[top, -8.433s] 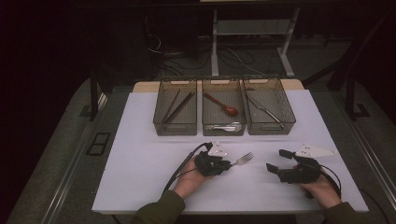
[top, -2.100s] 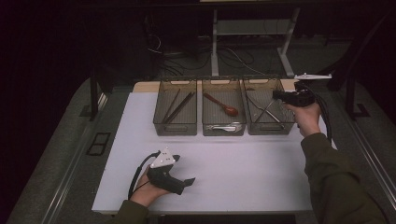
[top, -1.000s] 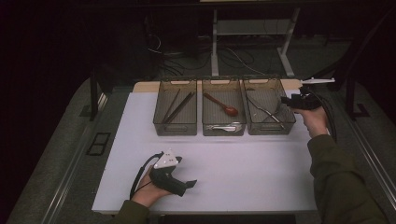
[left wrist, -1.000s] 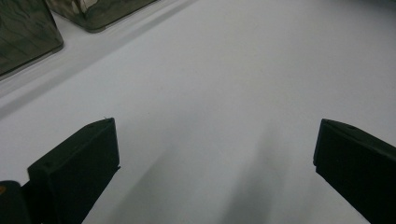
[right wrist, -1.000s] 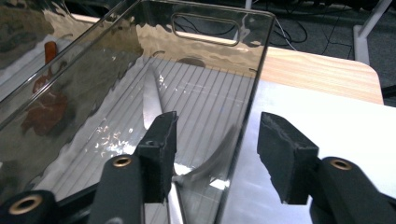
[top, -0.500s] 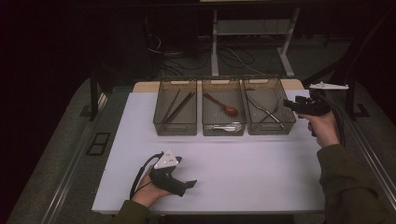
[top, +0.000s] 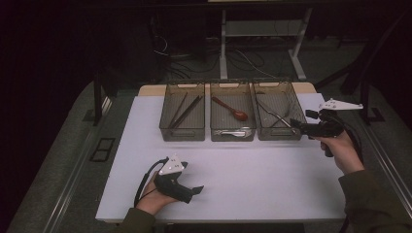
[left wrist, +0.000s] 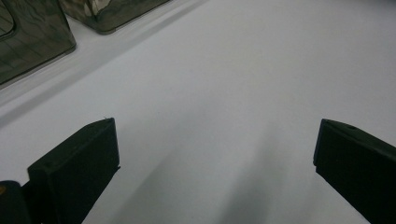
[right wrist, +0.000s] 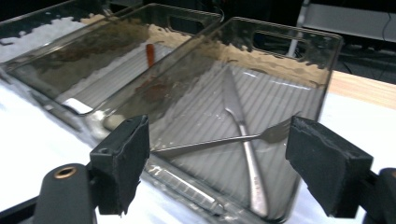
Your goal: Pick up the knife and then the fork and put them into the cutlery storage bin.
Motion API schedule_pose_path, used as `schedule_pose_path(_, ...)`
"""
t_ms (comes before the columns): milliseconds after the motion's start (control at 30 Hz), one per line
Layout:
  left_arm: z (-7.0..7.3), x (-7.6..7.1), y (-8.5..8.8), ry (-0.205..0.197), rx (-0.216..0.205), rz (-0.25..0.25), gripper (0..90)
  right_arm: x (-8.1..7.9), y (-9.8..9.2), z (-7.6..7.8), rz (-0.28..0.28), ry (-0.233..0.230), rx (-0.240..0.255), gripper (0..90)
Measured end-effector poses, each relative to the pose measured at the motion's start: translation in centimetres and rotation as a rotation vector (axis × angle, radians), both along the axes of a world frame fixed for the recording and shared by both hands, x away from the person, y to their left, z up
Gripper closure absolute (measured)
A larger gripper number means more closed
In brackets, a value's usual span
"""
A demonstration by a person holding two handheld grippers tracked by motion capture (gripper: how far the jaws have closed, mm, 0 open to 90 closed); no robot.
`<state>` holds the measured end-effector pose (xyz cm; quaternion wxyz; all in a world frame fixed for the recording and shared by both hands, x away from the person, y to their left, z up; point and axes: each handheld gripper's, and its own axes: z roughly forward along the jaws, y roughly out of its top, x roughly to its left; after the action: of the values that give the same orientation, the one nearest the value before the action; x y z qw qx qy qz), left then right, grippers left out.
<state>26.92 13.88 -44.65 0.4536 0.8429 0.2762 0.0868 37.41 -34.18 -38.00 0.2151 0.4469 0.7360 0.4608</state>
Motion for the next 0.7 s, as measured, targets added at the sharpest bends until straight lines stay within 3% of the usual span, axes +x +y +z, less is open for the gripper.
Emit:
schedule_pose_path(433, 0.1, -0.1, 0.2, -0.01, 0.004, 0.0, 0.0, -3.7, 2.0, -1.1, 0.096, -0.013, 0.055, 18.0)
schedule_pose_path(700, 0.2, -0.1, 0.3, -0.012, 0.001, 0.0, 0.0, -5.7, 2.7, -2.1, 0.123, -0.003, 0.044, 17.4)
